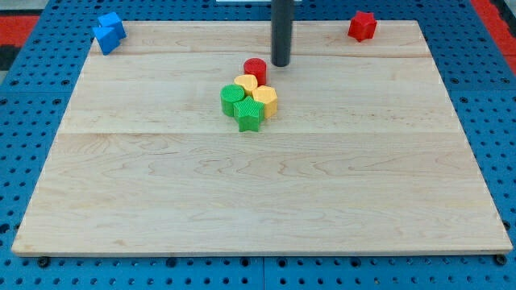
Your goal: Slide red circle to the green circle
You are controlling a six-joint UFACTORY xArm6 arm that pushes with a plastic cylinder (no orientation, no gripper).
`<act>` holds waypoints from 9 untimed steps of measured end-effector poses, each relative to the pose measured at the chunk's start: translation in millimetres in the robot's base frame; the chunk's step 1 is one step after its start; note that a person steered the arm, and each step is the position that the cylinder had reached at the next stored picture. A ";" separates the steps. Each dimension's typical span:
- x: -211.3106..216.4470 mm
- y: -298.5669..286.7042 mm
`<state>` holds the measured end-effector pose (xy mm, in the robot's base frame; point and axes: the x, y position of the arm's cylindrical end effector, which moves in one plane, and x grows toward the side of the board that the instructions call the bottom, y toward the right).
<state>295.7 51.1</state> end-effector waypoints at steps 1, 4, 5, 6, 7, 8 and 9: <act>5.1 36.2; 33.4 -21.4; 24.2 -42.1; 10.6 -69.3; -1.4 -81.3; -31.5 -81.3; -41.4 -101.5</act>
<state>254.2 -50.3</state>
